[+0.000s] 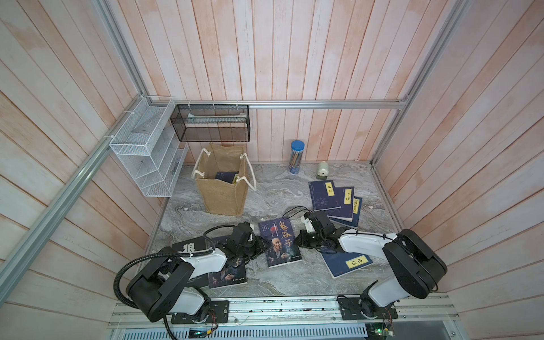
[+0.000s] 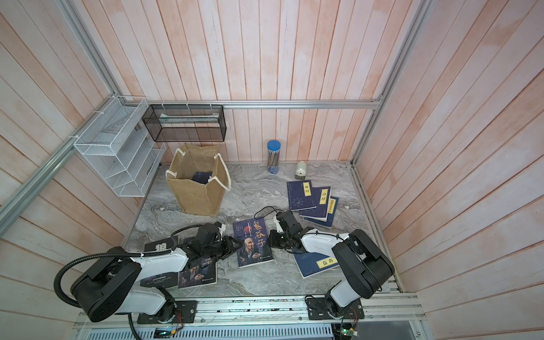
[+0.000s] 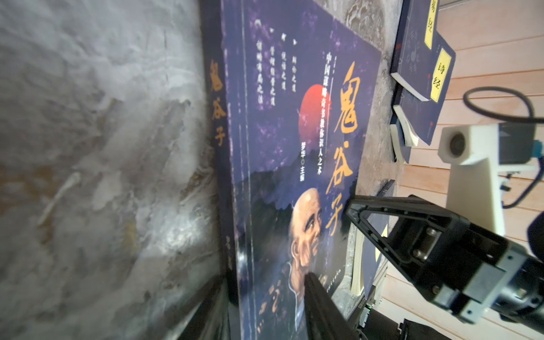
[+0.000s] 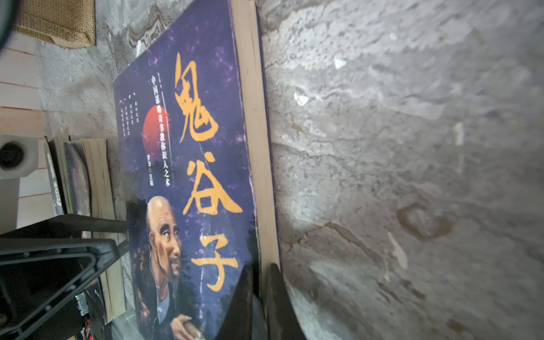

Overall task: Put the books into the canvas bag
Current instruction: Pick up the book from the center of the board.

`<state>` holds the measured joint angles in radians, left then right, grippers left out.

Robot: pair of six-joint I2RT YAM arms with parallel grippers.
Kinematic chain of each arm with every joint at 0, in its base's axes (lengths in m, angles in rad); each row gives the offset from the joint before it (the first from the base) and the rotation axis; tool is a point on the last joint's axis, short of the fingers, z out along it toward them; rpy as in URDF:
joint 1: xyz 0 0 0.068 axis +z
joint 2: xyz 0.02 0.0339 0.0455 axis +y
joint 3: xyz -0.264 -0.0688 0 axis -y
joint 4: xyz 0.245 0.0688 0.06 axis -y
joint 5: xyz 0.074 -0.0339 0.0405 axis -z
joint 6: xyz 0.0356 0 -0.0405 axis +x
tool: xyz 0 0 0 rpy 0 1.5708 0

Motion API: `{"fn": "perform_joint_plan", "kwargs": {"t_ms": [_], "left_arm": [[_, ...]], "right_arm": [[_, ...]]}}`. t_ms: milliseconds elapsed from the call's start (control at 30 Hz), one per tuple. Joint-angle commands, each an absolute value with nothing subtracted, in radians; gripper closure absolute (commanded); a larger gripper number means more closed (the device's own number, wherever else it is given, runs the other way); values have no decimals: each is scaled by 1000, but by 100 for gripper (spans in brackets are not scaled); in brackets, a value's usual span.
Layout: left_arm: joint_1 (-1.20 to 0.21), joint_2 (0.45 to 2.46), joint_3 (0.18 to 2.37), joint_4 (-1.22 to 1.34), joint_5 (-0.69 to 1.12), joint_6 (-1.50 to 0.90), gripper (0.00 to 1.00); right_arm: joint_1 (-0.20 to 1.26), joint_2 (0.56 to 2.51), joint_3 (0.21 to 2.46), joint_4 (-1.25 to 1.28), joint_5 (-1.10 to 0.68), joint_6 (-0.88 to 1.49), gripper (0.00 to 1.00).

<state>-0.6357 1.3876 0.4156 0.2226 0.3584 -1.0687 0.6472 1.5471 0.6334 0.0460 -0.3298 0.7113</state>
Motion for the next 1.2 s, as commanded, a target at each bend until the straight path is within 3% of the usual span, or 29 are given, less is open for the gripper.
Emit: {"fn": "perform_joint_plan", "kwargs": {"t_ms": [0, 467, 733, 900, 1167], "left_arm": [[-658, 1320, 477, 325, 466, -1088, 57], [-664, 1376, 478, 394, 480, -1139, 60], [-666, 1363, 528, 306, 445, -1073, 84], [-658, 1321, 624, 121, 401, -937, 94], [-604, 1181, 809, -190, 263, -661, 97]], "right_arm": [[681, 1562, 603, 33, -356, 721, 91], [682, 1537, 582, 45, -364, 728, 92], [681, 1492, 590, 12, -343, 717, 91], [680, 1433, 642, -43, -303, 700, 80], [680, 1388, 831, -152, -225, 643, 69]]}}
